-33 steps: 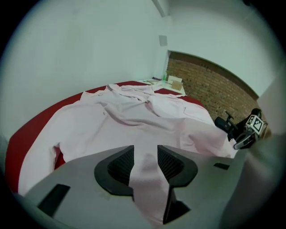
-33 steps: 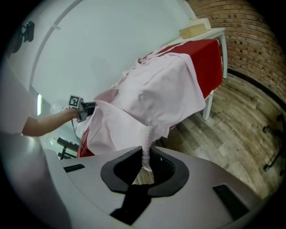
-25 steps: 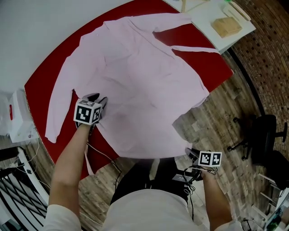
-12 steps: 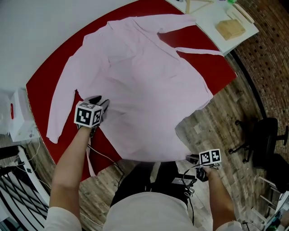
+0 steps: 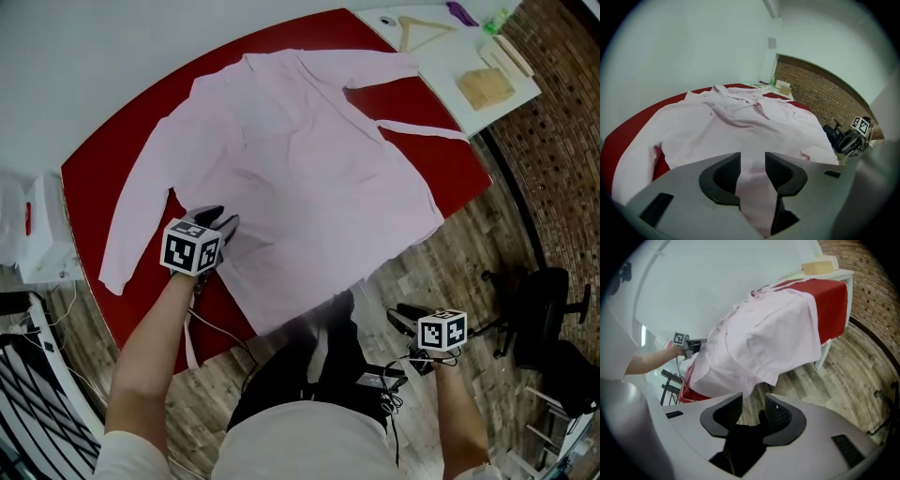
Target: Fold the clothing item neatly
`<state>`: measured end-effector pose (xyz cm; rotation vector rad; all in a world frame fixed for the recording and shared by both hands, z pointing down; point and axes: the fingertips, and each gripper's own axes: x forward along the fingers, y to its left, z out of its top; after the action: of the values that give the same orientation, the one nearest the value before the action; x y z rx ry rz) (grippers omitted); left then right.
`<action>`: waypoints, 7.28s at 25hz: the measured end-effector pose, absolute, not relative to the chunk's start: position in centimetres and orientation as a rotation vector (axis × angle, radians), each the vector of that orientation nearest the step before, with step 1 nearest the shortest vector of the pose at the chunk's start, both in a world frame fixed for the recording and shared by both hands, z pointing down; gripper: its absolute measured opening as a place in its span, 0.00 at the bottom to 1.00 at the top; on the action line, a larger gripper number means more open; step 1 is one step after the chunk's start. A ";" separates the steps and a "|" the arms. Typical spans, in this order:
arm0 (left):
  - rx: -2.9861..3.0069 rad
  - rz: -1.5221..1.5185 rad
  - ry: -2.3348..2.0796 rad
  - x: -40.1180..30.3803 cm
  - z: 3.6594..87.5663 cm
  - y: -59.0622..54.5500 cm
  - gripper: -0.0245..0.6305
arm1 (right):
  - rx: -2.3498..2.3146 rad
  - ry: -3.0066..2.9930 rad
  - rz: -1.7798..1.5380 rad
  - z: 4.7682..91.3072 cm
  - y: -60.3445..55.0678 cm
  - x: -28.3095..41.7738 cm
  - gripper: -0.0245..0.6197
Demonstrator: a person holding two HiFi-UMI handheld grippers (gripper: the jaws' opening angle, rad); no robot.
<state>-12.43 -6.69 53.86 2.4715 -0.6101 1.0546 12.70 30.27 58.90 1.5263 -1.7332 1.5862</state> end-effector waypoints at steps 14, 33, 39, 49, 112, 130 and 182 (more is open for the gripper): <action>2.435 0.850 -0.756 -14.7 51.2 -7.8 0.29 | 1.308 -2.175 0.974 48.3 8.2 7.9 0.24; 2.350 1.010 -1.185 -18.0 53.1 -17.4 0.28 | 0.905 -2.351 0.901 50.6 -19.4 -2.3 0.16; 2.303 1.098 -1.164 -18.4 55.2 -18.0 0.26 | 0.954 -2.270 1.010 52.7 -22.7 -3.6 0.16; 2.274 0.937 -1.144 -19.1 55.4 -18.1 0.25 | 0.976 -2.227 1.021 53.5 -23.3 -3.2 0.07; 2.276 1.025 -0.693 -20.5 55.7 2.9 0.09 | 1.069 -2.069 1.047 55.0 1.9 2.1 0.24; 2.279 0.938 -0.684 -20.7 53.1 6.9 0.21 | 0.746 -2.248 0.679 52.1 13.6 -11.3 0.24; 2.332 0.552 -0.676 -19.0 47.7 8.9 0.23 | 0.762 -2.242 0.662 51.5 16.9 -15.6 0.15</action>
<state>-19.03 8.93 47.66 2.3319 -0.6756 0.5520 -15.63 16.89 51.47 0.7615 -2.2423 0.6616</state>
